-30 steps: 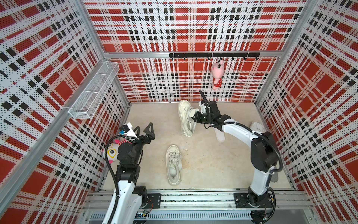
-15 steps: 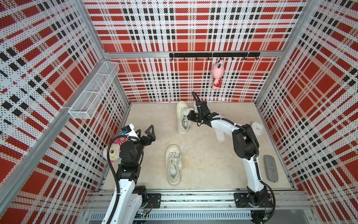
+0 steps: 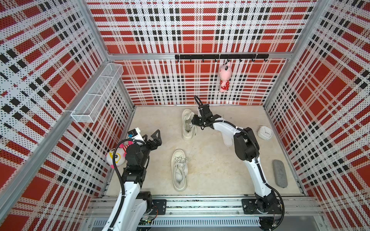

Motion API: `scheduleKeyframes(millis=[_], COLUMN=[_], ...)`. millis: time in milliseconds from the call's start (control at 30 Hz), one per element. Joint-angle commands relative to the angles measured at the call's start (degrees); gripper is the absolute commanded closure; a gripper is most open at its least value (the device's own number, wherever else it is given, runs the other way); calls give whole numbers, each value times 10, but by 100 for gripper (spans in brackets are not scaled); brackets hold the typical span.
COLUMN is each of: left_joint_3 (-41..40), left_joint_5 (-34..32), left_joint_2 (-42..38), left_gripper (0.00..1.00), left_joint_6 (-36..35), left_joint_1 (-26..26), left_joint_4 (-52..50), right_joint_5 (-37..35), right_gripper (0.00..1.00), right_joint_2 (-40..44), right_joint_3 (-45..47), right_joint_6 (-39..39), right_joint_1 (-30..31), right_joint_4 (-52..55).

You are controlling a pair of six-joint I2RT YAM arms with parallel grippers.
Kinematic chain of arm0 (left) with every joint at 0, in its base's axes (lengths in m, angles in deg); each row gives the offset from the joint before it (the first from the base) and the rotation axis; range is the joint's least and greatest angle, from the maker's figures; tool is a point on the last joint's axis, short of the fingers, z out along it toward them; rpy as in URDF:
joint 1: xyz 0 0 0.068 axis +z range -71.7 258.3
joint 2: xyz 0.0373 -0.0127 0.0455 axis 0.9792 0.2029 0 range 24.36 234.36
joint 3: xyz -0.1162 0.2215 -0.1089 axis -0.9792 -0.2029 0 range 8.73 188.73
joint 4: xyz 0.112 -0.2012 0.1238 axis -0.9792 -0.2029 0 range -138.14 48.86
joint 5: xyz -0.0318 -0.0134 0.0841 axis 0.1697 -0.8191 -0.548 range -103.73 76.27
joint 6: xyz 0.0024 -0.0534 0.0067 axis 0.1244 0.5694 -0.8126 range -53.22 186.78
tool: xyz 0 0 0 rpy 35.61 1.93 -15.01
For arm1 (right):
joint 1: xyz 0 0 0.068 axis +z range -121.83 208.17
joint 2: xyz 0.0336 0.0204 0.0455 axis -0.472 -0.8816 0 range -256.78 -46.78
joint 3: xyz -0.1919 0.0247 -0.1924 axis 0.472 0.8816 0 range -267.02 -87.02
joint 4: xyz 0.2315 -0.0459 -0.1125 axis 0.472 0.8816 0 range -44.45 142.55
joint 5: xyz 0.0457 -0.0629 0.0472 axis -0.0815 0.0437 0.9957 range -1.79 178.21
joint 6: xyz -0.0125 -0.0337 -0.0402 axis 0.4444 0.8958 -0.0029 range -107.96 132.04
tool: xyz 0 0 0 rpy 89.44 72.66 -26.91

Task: Remove the insole from the shoe
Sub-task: Place the shoe at the center of the board.

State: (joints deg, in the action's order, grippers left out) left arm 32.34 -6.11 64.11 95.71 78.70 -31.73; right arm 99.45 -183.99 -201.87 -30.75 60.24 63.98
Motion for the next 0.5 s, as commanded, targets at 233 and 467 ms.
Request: scheduleKeyframes(millis=[233,467], left_joint_3=[0,13], left_joint_5=[25,8], left_joint_2=[-3,8], left_gripper=[2,2], left_joint_6=[-1,5], left_joint_1=[4,-64], left_joint_4=[-10,-105], right_joint_5=[-3,-38], right_gripper=[70,51], right_joint_2=[9,166], right_joint_3=[-22,137], right_joint_6=[29,52], right_joint_1=[7,8], right_joint_4=[20,-41])
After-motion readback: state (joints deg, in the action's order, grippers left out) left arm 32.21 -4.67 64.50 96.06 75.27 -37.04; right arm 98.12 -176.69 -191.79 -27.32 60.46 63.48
